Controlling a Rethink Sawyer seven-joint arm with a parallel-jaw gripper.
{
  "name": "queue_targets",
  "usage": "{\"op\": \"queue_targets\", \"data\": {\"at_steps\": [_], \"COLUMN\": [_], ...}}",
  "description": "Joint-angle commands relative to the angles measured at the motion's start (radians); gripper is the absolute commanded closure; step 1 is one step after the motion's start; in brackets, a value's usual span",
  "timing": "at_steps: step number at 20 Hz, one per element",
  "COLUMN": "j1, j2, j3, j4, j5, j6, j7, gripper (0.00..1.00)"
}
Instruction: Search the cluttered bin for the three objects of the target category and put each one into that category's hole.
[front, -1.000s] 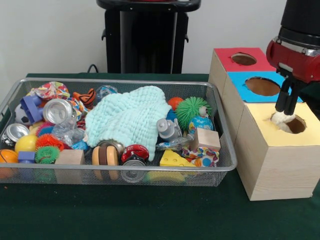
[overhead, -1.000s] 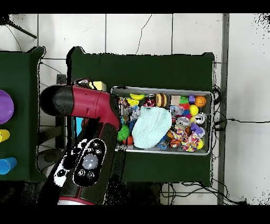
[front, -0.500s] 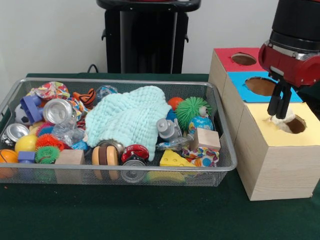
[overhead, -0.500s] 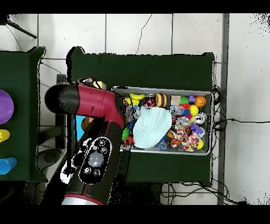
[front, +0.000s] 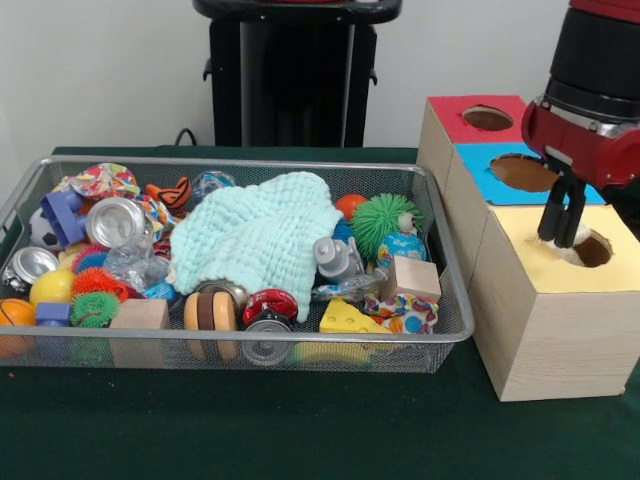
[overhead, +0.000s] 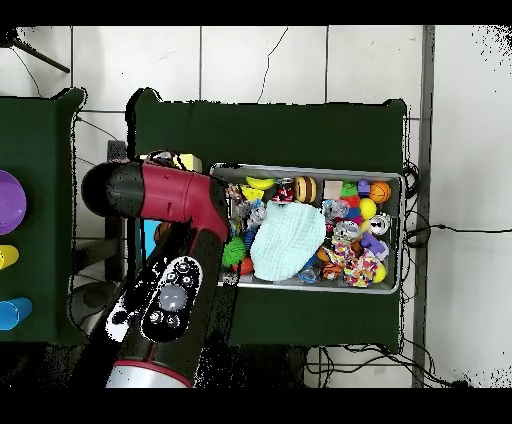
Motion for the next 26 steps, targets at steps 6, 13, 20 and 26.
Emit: {"op": "queue_targets", "data": {"at_steps": [6, 13, 20, 26], "j1": [0.059, 0.044, 0.009, 0.042], "j2": [0.04, 0.052, 0.043, 0.01], "j3": [0.017, 0.066, 0.105, 0.069], "j4": [0.028, 0.076, 0.111, 0.141], "j5": [0.034, 0.05, 0.044, 0.045], "j6": [0.03, -0.068, -0.134, -0.112], "j7": [0.229, 0.182, 0.133, 0.169], "gripper": [1.0, 1.0, 1.0, 1.0]}}
